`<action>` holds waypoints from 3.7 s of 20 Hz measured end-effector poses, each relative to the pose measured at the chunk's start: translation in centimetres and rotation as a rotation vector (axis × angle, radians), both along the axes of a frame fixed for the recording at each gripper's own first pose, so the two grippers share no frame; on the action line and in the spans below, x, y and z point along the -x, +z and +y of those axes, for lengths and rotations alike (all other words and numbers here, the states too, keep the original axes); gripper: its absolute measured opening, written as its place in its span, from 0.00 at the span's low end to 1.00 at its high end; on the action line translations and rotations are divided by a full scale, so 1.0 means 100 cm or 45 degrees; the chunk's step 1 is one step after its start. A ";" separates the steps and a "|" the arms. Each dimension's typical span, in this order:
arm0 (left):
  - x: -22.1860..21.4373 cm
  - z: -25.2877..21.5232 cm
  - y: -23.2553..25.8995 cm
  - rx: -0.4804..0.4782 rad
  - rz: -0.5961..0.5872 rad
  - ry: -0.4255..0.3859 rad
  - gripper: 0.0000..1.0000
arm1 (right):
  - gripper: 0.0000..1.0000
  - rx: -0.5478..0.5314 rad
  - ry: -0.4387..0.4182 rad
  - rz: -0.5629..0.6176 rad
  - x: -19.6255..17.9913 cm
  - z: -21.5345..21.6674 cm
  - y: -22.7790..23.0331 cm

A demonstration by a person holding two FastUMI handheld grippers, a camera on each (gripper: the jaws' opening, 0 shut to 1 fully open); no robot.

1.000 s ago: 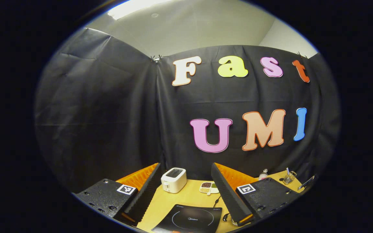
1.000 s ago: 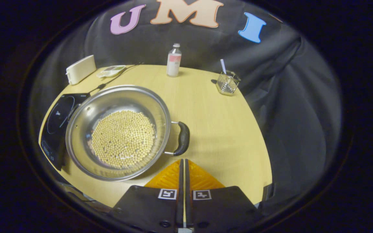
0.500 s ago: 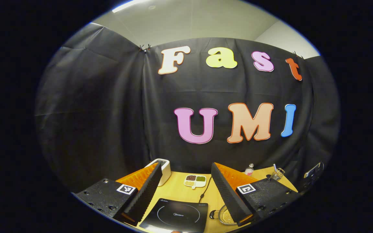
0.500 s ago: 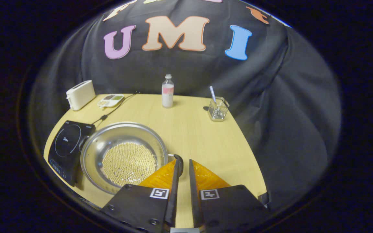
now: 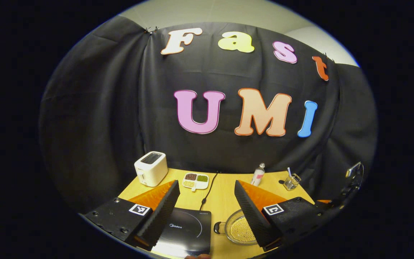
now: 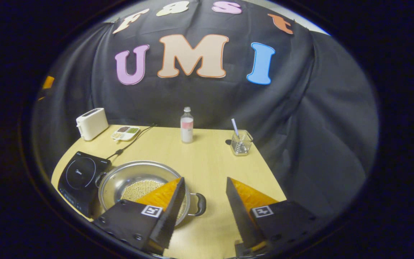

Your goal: First push the handle of the pot to place it horizontally, then grasp the pot with both hands and set it on the induction cooktop.

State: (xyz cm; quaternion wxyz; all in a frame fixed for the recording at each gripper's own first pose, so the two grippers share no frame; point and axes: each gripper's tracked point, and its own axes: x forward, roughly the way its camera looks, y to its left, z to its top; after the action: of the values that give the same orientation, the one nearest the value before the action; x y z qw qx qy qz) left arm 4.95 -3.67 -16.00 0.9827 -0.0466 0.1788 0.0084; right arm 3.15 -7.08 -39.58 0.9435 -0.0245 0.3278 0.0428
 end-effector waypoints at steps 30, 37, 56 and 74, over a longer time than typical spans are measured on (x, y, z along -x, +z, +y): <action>0.014 -0.074 -0.295 0.037 0.876 -0.261 1.00 | 1.00 0.030 -0.011 0.229 -0.003 -0.002 -0.077; 0.021 -0.076 -0.320 0.041 0.971 -0.238 0.99 | 1.00 -0.020 -0.009 0.448 0.009 0.004 -0.125; 0.020 -0.074 -0.338 -0.349 1.043 -0.306 0.98 | 0.85 -0.113 0.015 0.787 0.030 0.029 -0.192; 0.016 -0.077 -0.338 -0.195 0.998 -0.296 0.69 | 0.52 -0.194 -0.079 0.764 0.034 0.034 -0.186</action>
State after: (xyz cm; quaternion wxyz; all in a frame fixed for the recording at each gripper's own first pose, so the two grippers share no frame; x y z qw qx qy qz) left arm 3.38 -11.39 -49.83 0.8354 0.0537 0.5423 -0.0721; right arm -0.20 -3.71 -58.21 0.8045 0.0700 0.5882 0.0438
